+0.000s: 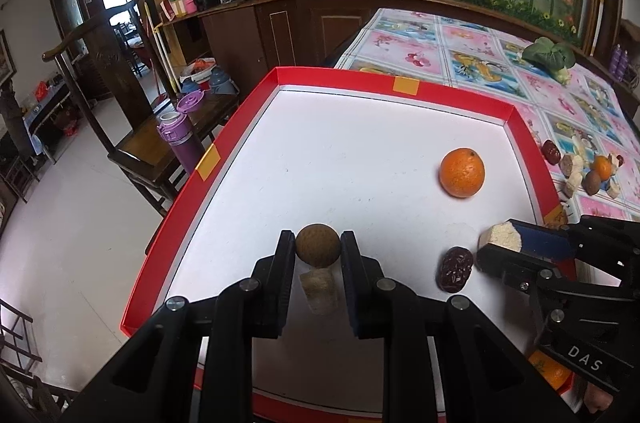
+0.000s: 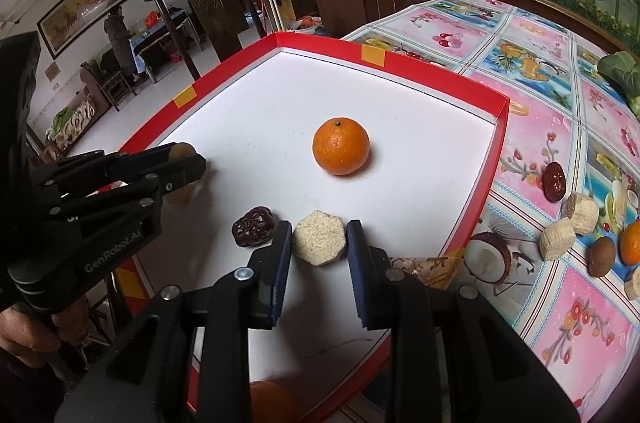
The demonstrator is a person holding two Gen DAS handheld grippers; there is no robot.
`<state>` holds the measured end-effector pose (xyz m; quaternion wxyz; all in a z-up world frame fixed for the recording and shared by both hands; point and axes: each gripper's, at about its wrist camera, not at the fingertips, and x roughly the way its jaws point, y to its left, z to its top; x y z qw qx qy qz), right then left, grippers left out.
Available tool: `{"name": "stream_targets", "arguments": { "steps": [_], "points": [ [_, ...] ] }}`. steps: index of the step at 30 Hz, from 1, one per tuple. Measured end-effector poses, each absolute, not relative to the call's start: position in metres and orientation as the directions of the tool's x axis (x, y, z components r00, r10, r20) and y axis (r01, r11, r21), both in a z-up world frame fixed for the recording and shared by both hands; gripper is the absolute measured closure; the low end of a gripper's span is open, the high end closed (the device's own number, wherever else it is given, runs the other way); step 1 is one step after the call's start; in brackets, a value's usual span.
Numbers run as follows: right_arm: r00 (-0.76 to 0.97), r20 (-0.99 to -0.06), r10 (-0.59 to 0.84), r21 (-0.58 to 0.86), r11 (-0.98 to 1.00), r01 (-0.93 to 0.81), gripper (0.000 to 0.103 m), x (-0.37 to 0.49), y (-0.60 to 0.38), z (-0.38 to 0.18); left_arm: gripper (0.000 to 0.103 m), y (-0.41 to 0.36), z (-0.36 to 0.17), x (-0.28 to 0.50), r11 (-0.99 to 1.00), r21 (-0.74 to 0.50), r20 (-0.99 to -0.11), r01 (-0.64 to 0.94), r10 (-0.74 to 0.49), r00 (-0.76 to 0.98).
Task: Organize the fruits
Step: 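Carry the cake and brown fruit into the tray and open both tools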
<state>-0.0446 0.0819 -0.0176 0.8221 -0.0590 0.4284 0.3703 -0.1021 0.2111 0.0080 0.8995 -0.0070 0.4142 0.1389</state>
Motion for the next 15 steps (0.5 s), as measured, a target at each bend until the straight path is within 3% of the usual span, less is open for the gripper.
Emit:
{"name": "stream_targets", "arguments": {
  "steps": [5,7,9,12,15],
  "points": [
    [0.35,-0.75,0.561,0.224,0.713,-0.664,0.072,-0.046,0.081,-0.017,0.078,0.212,0.007,-0.103,0.951,0.134,-0.747,-0.279,0.282,0.602],
    [0.356,-0.742,0.568,0.229,0.714,-0.662,0.067,-0.046,0.078,-0.014,0.067,0.212,0.007,-0.103,0.948,0.139,-0.747,-0.286,0.29,0.599],
    [0.366,-0.734,0.572,0.231,0.717,-0.657,0.055,-0.045,0.074,-0.011,0.064,0.211,0.009,-0.103,0.944,0.152,-0.74,-0.293,0.305,0.6],
    [0.374,-0.715,0.59,0.257,0.72,-0.645,0.055,-0.044,0.065,-0.007,0.053,0.208,0.012,-0.103,0.939,0.169,-0.73,-0.298,0.323,0.603],
    [0.382,-0.706,0.596,0.267,0.724,-0.636,0.055,-0.043,0.058,-0.004,0.05,0.206,0.014,-0.102,0.933,0.189,-0.719,-0.306,0.344,0.604]
  ]
}}
